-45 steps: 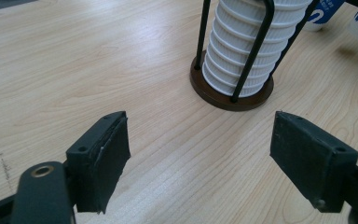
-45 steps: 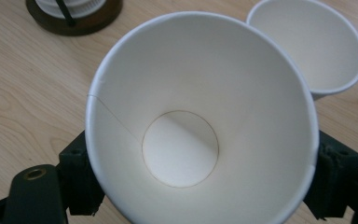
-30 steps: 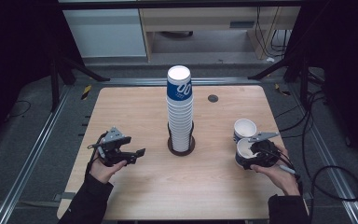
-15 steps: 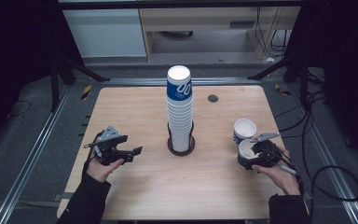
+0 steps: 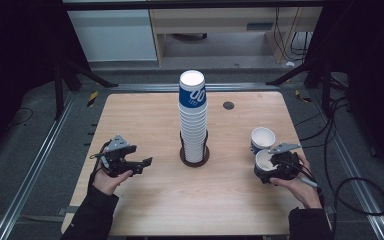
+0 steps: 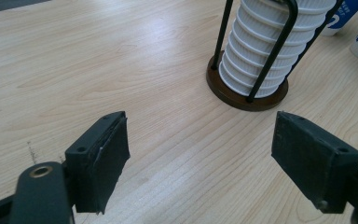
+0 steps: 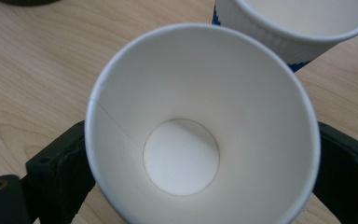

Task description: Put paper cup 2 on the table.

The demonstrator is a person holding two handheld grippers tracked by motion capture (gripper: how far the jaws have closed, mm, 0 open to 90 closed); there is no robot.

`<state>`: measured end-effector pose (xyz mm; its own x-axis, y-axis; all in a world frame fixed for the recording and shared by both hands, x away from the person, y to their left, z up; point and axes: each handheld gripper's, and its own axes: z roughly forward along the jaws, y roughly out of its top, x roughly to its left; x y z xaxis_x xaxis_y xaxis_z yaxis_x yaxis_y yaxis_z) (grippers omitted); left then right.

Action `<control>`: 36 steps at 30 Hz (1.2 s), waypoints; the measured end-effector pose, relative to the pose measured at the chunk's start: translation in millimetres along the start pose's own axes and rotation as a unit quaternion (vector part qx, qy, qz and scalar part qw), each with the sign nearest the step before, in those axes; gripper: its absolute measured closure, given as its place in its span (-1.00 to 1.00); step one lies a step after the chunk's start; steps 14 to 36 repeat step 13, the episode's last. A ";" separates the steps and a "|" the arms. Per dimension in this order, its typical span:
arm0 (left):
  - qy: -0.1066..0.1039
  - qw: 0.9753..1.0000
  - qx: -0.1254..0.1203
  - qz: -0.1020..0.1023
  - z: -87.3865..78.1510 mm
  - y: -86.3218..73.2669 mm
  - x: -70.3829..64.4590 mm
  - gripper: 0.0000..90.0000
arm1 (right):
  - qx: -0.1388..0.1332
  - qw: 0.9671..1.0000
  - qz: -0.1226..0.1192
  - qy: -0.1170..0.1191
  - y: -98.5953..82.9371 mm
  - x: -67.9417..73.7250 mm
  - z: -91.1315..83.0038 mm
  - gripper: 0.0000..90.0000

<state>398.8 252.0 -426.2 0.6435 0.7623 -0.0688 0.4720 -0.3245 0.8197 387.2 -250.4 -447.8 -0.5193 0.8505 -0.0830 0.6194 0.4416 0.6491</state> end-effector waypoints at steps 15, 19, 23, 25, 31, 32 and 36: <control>0.021 1.000 0.010 -0.020 -3.5 -6.8 16.6 -0.69 | -0.066 0.996 0.038 -0.035 -14.5 7.0 -14.7 -0.97; 0.021 1.000 0.010 -0.020 -3.5 -6.8 16.6 -0.69 | -0.066 0.996 0.038 -0.035 -14.5 7.0 -14.7 -0.97; 0.021 1.000 0.010 -0.020 -3.5 -6.8 16.6 -0.69 | -0.066 0.996 0.038 -0.035 -14.5 7.0 -14.7 -0.97; 0.021 1.000 0.010 -0.020 -3.5 -6.8 16.6 -0.69 | -0.066 0.996 0.038 -0.035 -14.5 7.0 -14.7 -0.97; 0.021 1.000 0.010 -0.020 -3.5 -6.8 16.6 -0.69 | -0.066 0.996 0.038 -0.035 -14.5 7.0 -14.7 -0.97; 0.021 1.000 0.010 -0.020 -3.5 -6.8 16.6 -0.69 | -0.066 0.996 0.038 -0.035 -14.5 7.0 -14.7 -0.97; 0.021 1.000 0.010 -0.020 -3.5 -6.8 16.6 -0.69 | -0.066 0.996 0.038 -0.035 -14.5 7.0 -14.7 -0.97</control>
